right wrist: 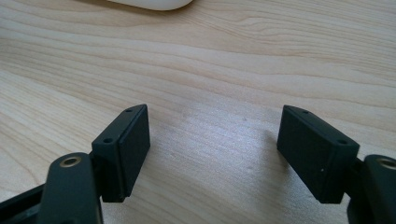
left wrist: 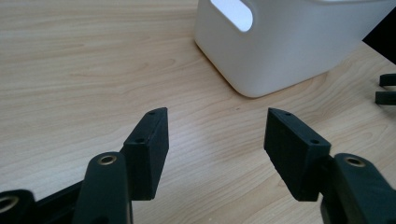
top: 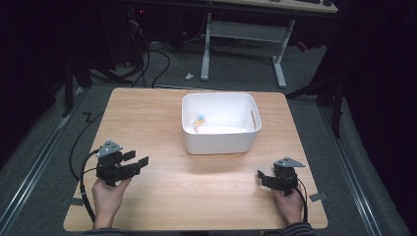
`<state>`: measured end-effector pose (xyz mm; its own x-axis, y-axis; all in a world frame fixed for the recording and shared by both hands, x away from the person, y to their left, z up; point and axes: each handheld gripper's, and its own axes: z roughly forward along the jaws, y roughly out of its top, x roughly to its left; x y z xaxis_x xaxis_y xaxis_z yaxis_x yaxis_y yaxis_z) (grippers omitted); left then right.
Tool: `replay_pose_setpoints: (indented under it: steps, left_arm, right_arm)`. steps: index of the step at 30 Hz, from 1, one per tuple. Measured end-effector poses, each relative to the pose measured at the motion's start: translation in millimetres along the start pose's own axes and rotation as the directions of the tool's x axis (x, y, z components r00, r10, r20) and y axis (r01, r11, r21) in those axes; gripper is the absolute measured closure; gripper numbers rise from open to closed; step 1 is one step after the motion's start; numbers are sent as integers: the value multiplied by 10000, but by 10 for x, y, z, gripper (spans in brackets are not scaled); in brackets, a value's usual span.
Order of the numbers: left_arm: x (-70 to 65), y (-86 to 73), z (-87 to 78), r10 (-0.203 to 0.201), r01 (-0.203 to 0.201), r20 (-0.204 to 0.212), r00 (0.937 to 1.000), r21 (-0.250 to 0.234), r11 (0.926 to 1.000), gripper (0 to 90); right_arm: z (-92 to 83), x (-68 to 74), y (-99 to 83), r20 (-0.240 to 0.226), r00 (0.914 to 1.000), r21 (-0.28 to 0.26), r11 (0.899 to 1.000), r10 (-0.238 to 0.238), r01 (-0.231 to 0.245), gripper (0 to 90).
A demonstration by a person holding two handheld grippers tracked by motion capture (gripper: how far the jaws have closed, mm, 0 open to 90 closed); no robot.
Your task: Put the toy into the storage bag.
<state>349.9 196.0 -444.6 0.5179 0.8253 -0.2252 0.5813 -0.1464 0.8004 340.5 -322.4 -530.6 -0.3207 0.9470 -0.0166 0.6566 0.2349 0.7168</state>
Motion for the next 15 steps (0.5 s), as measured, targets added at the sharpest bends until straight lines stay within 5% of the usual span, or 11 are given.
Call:
replay_pose_setpoints:
  steps: [15]
  left_arm:
    - [-1, -263, 246, 58, -41, -333, 9994, 484, 9988, 394]
  right_arm:
    - [-6, 5, -7, 13, 10000, -8, 10000, 17, -17, 257]
